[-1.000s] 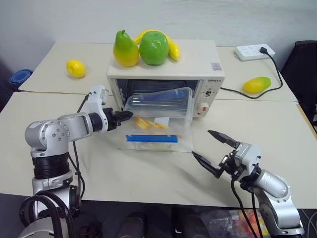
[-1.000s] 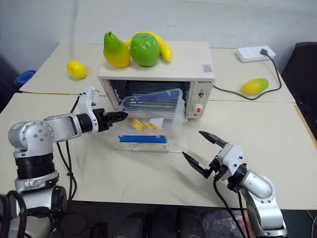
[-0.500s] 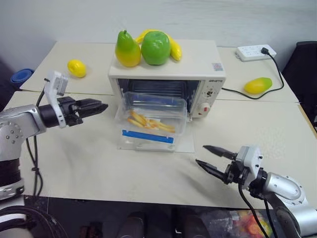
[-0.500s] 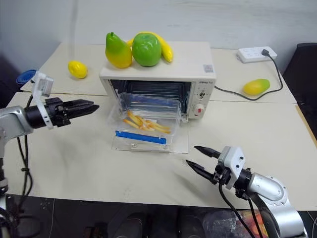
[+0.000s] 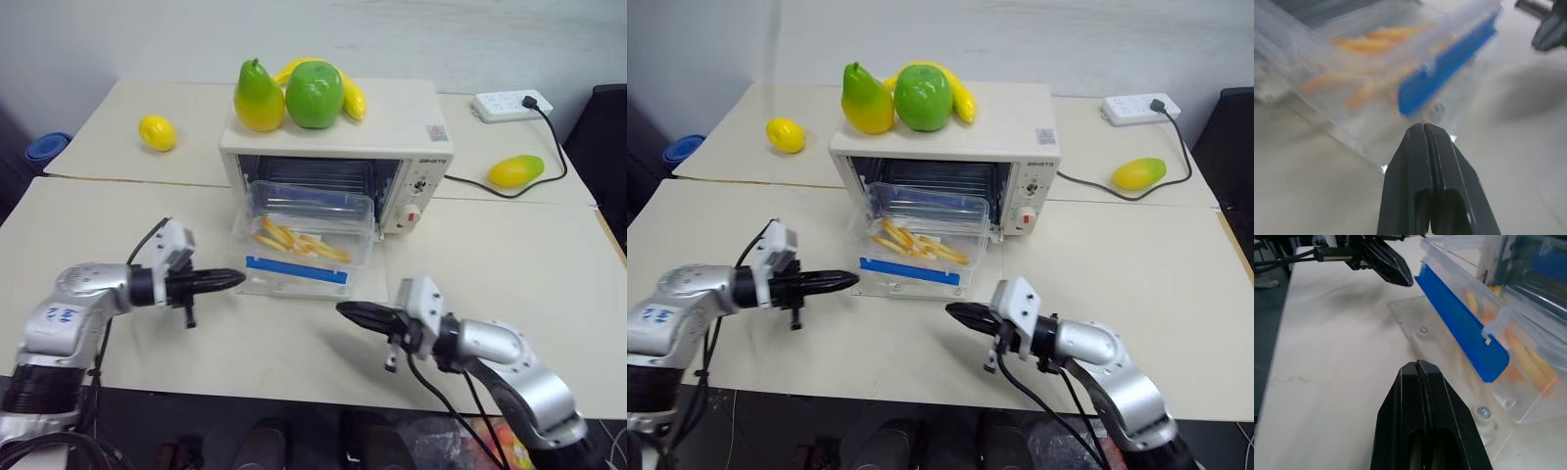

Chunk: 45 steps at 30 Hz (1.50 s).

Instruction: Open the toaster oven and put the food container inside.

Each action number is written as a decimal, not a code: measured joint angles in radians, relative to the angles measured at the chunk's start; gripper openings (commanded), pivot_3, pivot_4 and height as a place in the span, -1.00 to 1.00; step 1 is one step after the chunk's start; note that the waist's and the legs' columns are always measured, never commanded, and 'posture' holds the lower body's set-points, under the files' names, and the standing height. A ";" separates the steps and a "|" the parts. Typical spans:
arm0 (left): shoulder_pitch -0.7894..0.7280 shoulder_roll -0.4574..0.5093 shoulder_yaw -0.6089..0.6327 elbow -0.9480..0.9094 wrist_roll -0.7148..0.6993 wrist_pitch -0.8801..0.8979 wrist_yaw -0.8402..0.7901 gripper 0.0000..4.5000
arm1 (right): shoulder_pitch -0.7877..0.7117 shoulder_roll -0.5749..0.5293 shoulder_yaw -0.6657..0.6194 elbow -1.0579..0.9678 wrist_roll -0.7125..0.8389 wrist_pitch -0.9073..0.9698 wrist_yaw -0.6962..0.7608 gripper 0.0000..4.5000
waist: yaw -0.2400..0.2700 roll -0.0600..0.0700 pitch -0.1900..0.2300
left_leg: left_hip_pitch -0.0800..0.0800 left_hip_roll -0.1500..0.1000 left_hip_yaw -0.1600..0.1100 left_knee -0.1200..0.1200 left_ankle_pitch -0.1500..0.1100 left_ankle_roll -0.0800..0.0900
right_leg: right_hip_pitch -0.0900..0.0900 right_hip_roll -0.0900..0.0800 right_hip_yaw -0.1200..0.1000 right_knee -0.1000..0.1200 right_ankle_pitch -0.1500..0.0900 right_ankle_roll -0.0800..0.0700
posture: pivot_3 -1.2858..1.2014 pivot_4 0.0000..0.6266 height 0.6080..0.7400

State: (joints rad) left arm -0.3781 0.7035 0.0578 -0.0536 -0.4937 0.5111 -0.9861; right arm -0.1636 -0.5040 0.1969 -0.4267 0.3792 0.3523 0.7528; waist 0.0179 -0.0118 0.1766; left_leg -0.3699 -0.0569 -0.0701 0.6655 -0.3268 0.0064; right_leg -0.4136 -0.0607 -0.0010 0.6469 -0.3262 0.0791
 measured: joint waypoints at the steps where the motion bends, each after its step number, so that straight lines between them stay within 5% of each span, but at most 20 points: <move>1: -0.011 -0.030 -0.006 0.007 0.013 -0.016 0.020 -0.99 | -0.034 0.014 -0.001 0.030 -0.009 0.000 -0.012 -1.00 | 0.000 0.000 0.000 | 0.000 0.000 0.000 0.000 0.000 0.000 | 0.000 0.000 0.000 0.000 0.000 0.000 | 0.03 -0.52 1.00; 12: -0.124 -0.270 -0.004 0.191 0.127 -0.143 0.299 -0.99 | -0.267 0.145 -0.046 0.400 -0.167 -0.147 -0.145 -1.00 | -0.020 0.000 0.000 | 0.000 0.000 0.000 0.001 0.000 -0.001 | -0.002 0.000 -0.001 0.004 0.000 0.000 | 0.03 -0.52 1.00; 19: -0.164 -0.323 0.003 0.293 0.194 -0.270 0.387 -0.99 | -0.305 0.220 -0.061 0.466 -0.198 -0.164 -0.219 -1.00 | -0.022 0.000 0.000 | 0.000 0.000 0.001 0.001 0.001 -0.002 | -0.003 0.000 -0.001 0.007 0.000 0.000 | 0.03 -0.52 1.00; 23: -0.160 -0.261 0.001 0.301 0.204 -0.302 0.312 -0.99 | -0.252 0.207 -0.086 0.353 -0.110 -0.087 -0.170 -1.00 | -0.023 0.000 0.000 | -0.001 0.000 0.001 0.000 0.001 -0.002 | -0.004 0.001 -0.001 0.007 0.000 0.000 | 0.03 -0.52 1.00; 31: 0.041 0.066 0.145 0.145 -0.017 -0.235 -0.143 0.04 | -0.040 -0.138 -0.264 0.275 -0.030 -0.066 0.048 -1.00 | -0.019 0.000 0.000 | 0.002 0.000 0.001 -0.001 0.000 0.000 | 0.002 0.000 0.000 -0.001 0.000 0.000 | 0.03 -0.52 1.00; 38: 0.116 0.128 0.176 0.100 -0.101 -0.184 -0.304 0.92 | -0.041 -0.167 -0.217 0.516 -0.102 -0.233 0.192 -1.00 | -0.024 0.001 0.001 | 0.002 0.000 0.001 -0.002 0.000 0.001 | 0.001 0.000 0.000 -0.001 0.000 0.000 | 0.03 -0.52 1.00; 45: 0.173 0.072 0.252 -0.009 -0.192 -0.156 -0.256 0.98 | -0.119 0.024 -0.143 0.567 -0.046 -0.335 0.288 -1.00 | -0.036 0.002 0.001 | 0.001 0.001 0.001 -0.001 0.001 0.000 | 0.000 0.000 0.000 0.000 0.000 0.000 | 0.03 -0.52 1.00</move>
State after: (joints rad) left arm -0.2046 0.7757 0.3100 -0.0623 -0.6853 0.3551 -1.2417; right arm -0.2821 -0.4799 0.0540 0.1401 0.3334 0.0176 1.0404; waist -0.0183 -0.0101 0.1774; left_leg -0.3685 -0.0556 -0.0691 0.6640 -0.3263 0.0063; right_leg -0.4135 -0.0604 -0.0011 0.6474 -0.3261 0.0790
